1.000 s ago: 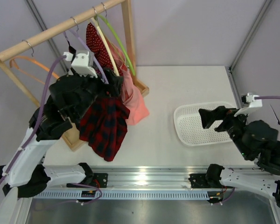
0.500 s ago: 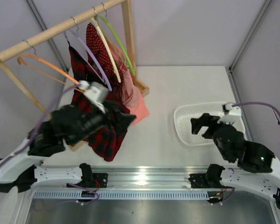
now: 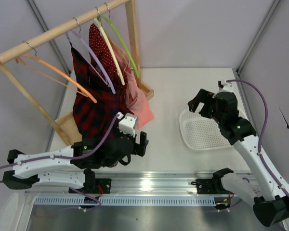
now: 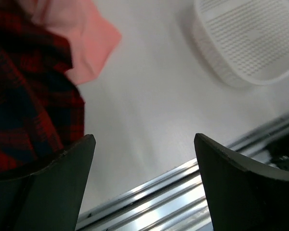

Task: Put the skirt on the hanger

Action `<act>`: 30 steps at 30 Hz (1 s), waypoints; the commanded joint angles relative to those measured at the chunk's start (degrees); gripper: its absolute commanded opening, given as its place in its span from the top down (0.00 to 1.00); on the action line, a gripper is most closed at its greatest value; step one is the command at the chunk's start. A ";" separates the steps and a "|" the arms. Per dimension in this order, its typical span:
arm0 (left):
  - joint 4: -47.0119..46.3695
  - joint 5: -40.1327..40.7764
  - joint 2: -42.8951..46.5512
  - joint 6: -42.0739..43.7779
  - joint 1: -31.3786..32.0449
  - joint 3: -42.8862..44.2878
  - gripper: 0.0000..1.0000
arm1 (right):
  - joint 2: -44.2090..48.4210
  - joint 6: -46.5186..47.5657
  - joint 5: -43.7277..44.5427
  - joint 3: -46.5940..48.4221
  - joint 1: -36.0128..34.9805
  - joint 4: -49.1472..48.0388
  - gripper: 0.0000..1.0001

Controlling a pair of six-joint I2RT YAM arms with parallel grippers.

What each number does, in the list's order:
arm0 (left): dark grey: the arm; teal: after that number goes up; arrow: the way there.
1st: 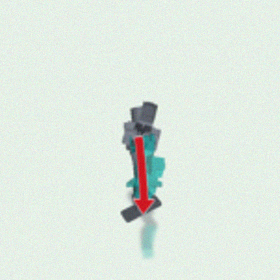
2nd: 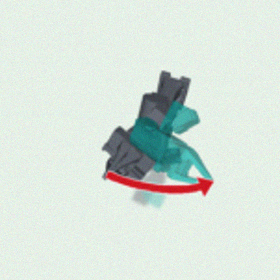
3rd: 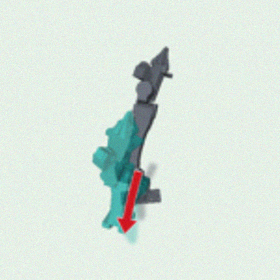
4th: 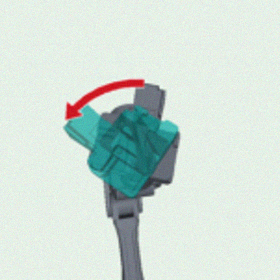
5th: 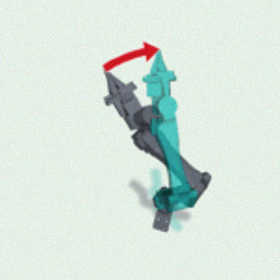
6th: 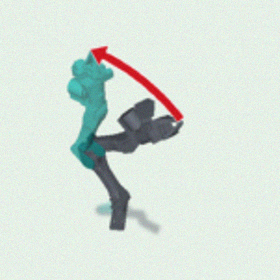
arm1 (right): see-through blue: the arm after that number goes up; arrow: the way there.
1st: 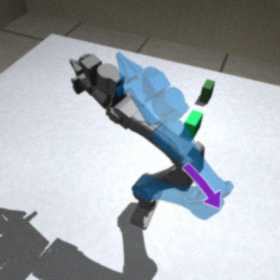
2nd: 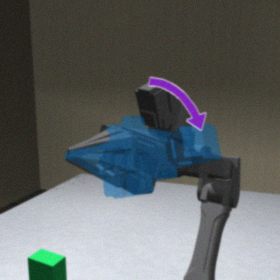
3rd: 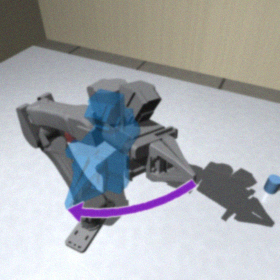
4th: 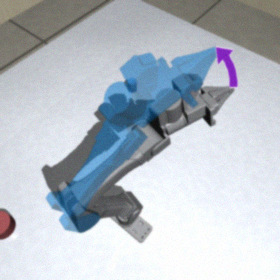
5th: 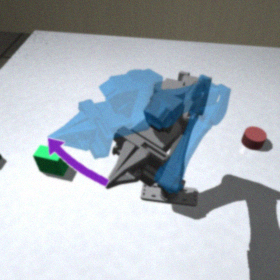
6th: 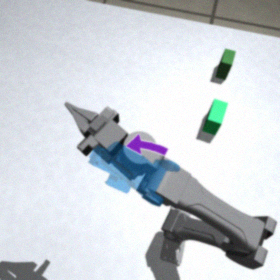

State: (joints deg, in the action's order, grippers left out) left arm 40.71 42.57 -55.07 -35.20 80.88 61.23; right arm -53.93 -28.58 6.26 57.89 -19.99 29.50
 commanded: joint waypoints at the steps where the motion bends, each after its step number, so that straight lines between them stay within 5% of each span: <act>1: 9.12 6.67 0.40 -18.39 -5.09 -4.00 0.10 | 1.46 4.93 -7.14 3.55 0.21 -4.45 0.01; 4: 6.33 0.95 -0.30 -17.54 -12.84 -10.07 0.13 | 2.86 4.85 -7.66 0.84 0.13 -4.88 0.01; 17: 9.49 9.46 -10.50 -16.48 -26.56 -13.15 0.13 | 8.76 3.70 -6.79 -5.77 0.13 -2.52 0.00; 22: 3.86 10.08 -11.55 -12.53 -31.57 -14.74 0.45 | 8.58 3.97 -6.26 -6.65 0.21 -2.51 0.01; 30: -8.43 10.88 -9.27 2.47 -44.55 -13.95 0.61 | 7.26 3.27 -6.88 -7.00 0.30 -4.80 0.01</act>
State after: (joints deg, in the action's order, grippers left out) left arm 41.19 51.31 -66.54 -41.52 41.36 46.61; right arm -46.22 -25.41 0.54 51.31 -19.94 27.03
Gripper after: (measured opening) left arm 0.401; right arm 0.992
